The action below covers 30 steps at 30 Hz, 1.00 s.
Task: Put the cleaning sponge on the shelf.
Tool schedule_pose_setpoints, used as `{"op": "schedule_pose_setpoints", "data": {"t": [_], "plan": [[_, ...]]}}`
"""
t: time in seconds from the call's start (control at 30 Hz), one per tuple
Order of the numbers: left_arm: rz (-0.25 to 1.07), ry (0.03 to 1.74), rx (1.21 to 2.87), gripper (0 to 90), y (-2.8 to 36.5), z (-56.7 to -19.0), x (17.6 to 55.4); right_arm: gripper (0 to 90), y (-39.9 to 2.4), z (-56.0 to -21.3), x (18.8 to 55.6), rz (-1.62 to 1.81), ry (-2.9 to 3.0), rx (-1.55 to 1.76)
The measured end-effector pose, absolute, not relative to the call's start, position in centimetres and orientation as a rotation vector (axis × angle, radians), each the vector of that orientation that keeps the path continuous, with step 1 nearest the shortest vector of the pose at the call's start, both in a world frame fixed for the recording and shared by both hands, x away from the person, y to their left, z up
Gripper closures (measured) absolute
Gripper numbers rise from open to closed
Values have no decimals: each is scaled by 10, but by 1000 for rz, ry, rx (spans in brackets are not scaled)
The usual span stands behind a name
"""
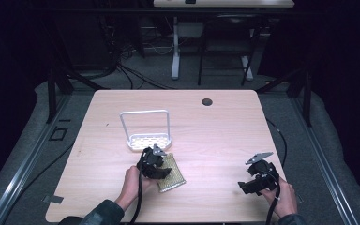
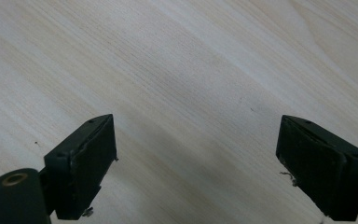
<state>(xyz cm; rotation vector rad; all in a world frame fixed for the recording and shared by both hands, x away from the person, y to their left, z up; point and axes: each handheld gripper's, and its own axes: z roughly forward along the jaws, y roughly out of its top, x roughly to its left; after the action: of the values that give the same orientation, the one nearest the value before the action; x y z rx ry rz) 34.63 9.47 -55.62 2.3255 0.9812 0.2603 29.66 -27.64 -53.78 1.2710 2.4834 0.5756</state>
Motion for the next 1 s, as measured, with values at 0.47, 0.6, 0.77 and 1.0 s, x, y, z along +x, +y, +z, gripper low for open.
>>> {"op": "schedule_pose_setpoints", "data": {"t": [0.47, 0.6, 0.77, 1.0], "plan": [[307, 976, 2333, 674, 90, -557, 342, 120, -276, -538, 297, 560, 2491, 1262], [314, 976, 2322, 696, 91, -558, 341, 122, -276, -536, 296, 568, 2484, 1271], [315, 961, 2326, 757, 90, -558, 340, 123, -274, -535, 295, 569, 2488, 1266], [316, 942, 2322, 849, 88, -559, 337, 123, -274, -535, 295, 578, 2486, 1252]]}}
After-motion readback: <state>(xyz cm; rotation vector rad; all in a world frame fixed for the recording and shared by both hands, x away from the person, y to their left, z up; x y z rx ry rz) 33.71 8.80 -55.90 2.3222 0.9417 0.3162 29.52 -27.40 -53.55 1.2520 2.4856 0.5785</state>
